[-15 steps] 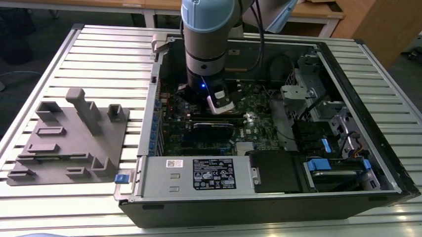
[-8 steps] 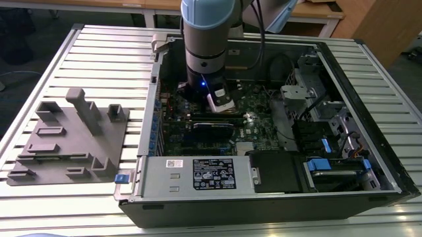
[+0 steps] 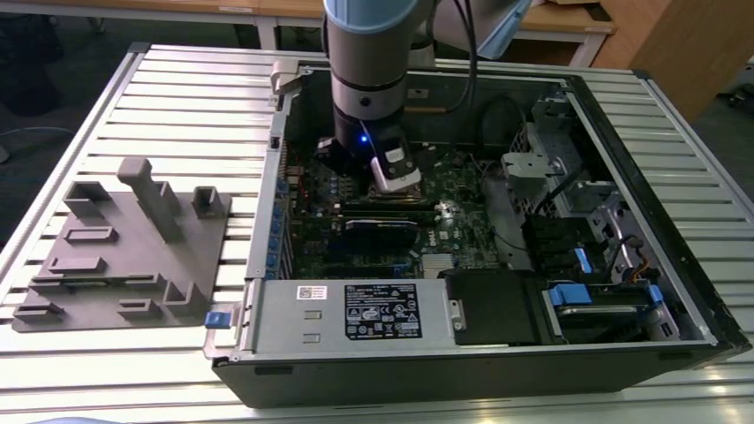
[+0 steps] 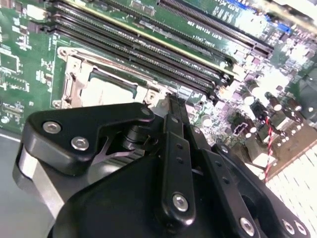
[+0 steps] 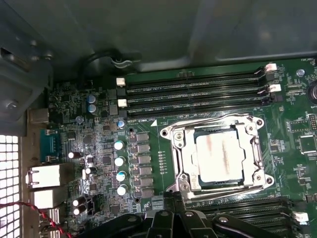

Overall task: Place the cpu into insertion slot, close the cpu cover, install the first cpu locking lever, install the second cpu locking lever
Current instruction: 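Install the second cpu locking lever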

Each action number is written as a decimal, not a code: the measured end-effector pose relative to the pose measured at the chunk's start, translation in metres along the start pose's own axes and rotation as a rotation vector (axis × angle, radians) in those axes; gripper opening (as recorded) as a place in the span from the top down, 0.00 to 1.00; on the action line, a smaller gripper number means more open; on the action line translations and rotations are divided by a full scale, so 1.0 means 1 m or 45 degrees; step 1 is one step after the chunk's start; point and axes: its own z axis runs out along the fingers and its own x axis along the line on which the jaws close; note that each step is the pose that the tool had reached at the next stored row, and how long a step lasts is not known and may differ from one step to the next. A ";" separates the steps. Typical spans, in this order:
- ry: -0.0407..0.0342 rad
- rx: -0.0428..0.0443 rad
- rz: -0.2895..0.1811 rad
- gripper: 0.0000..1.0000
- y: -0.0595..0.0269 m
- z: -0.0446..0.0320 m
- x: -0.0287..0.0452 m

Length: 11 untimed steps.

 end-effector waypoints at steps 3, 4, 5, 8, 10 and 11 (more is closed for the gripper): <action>-0.0001 0.000 0.000 0.89 0.0002 -0.0001 -0.0003; 0.0001 0.000 0.000 0.89 0.0005 -0.0002 -0.0009; 0.0001 0.000 0.000 0.89 0.0010 -0.0001 -0.0019; -0.0001 0.001 0.000 0.89 0.0034 0.0004 -0.0063; -0.0006 0.005 0.000 0.89 0.0054 0.0008 -0.0100; -0.0010 0.008 0.000 0.89 0.0065 0.0010 -0.0118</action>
